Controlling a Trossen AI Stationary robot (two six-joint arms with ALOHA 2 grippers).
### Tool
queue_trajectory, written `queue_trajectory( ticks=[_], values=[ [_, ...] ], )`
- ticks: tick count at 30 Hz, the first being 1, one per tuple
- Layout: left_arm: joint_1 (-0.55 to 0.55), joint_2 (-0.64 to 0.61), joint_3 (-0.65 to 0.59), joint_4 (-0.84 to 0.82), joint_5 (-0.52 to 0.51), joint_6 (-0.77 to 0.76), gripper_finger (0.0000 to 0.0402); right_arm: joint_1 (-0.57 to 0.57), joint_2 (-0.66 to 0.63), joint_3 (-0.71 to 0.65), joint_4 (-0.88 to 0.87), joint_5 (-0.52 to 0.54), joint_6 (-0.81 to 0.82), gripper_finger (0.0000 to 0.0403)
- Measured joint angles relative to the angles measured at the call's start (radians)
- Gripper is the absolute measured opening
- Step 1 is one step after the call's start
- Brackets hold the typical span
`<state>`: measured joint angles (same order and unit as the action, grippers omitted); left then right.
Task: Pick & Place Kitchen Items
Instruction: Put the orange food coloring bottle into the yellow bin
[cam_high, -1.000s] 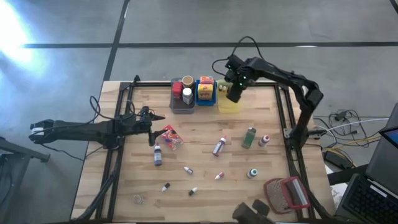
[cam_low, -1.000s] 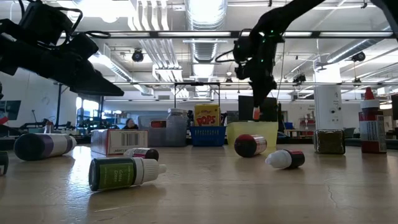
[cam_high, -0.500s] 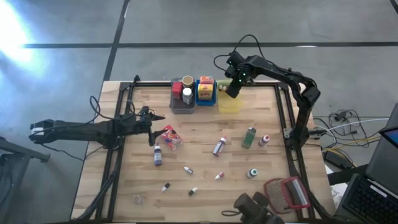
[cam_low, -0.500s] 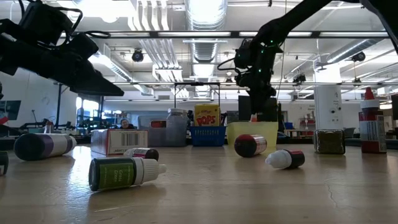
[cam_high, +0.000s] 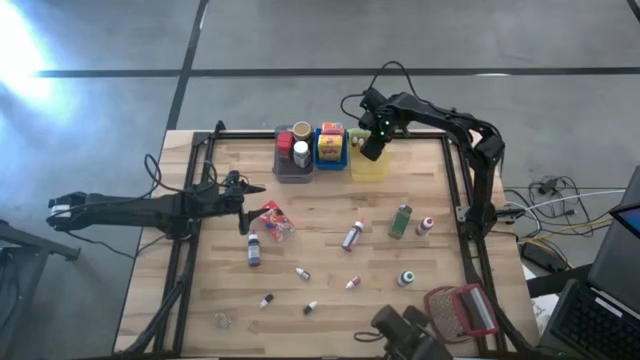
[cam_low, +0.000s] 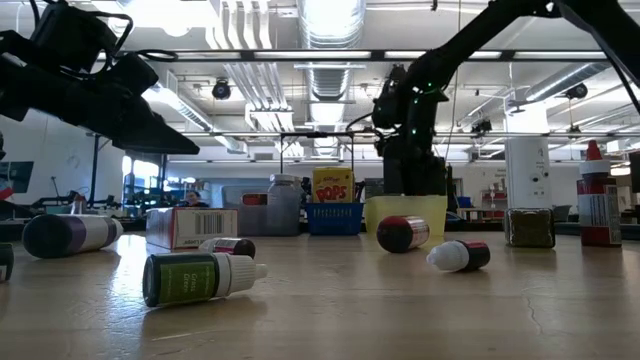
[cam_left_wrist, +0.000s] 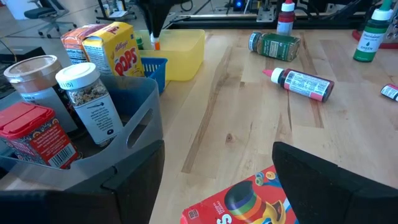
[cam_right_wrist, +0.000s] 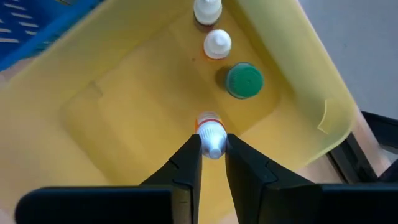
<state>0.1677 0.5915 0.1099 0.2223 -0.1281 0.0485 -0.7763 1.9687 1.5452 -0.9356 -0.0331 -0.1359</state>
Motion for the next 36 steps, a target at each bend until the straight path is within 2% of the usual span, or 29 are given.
queue_trajectory(
  ticks=[9, 18, 27, 36],
  values=[
    [0.0, 0.0, 0.0, -0.002, 0.0, 0.0, 0.0302, -0.031, 0.047, -0.002, 0.029, 0.008, 0.001, 0.0072],
    [0.0, 0.0, 0.0, -0.004, 0.0, 0.0, 0.0302, -0.049, 0.044, -0.005, 0.079, 0.009, 0.006, 0.0053],
    [0.0, 0.0, 0.0, -0.006, 0.0, 0.0, 0.0303, -0.053, 0.044, -0.007, 0.088, 0.009, 0.012, 0.007],
    [0.0, 0.0, 0.0, -0.006, 0.0, 0.0, 0.0303, -0.057, 0.044, -0.008, 0.087, 0.009, 0.008, 0.0063]
  ],
)
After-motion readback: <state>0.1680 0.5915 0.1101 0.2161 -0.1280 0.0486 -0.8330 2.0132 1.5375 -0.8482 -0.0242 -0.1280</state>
